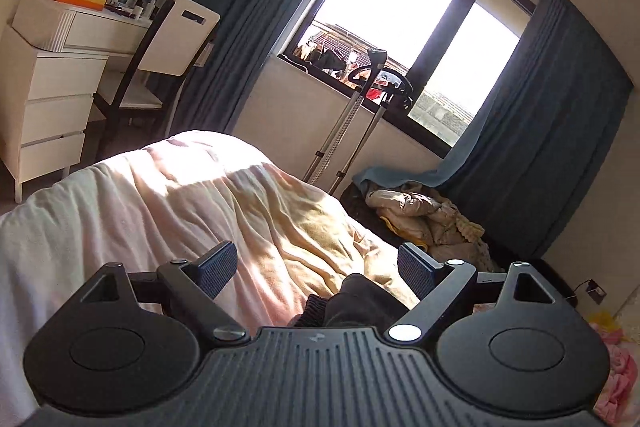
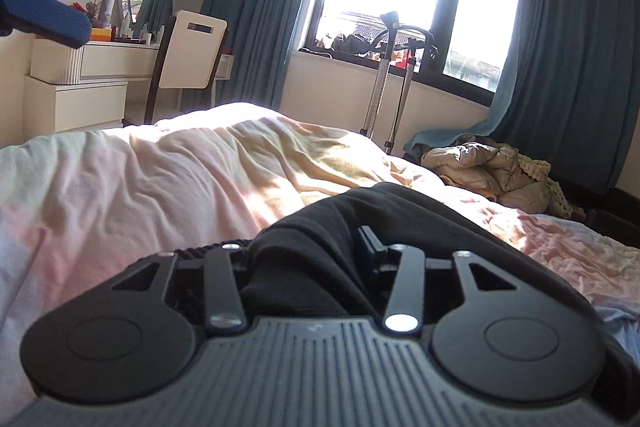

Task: Fold clothes

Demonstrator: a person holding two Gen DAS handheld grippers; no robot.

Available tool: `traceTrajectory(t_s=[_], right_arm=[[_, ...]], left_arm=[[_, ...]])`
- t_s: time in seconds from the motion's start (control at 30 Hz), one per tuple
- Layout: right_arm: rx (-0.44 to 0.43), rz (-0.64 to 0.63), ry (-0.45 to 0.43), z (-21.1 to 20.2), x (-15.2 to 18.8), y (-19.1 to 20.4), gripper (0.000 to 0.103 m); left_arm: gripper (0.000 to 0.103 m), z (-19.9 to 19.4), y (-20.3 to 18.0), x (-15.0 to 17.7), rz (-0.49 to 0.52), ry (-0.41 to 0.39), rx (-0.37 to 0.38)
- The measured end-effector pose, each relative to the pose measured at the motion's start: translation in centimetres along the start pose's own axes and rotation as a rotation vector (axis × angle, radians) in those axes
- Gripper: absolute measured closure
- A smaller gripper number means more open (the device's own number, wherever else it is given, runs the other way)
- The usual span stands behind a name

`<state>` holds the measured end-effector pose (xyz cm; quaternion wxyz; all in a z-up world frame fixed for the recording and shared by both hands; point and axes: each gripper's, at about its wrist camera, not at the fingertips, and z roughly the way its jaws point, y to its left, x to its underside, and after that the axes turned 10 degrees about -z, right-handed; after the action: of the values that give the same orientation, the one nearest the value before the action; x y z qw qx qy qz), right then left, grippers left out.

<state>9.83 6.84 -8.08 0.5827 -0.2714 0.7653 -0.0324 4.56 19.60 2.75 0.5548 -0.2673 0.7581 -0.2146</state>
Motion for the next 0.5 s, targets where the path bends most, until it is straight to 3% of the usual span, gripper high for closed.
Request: traceTrajectory(t_s=[0.1, 0.2, 0.37, 0.5], right_arm=[[-0.115, -0.001, -0.004, -1.8, 0.4, -1.5, 0.038], [-0.165, 0.01, -0.038, -3.9, 1.3, -3.3, 0.032], [-0.229, 0.065, -0.1, -7.6, 2.8, -6.6, 0.031], [-0.202, 0.11, -0.095, -10.5, 3.3, -10.1, 0.03]], left_arm=[[0.014, 0.4, -0.4, 0.5, 0.079, 0.037, -0.018], [0.012, -0.7, -0.8, 0.8, 0.12, -0.006, -0.007], [0.01, -0.8, -2.2, 2.0, 0.167, 0.035, 0.026], [0.01, 0.1, -2.8, 3.3, 0.179, 0.107, 0.025]])
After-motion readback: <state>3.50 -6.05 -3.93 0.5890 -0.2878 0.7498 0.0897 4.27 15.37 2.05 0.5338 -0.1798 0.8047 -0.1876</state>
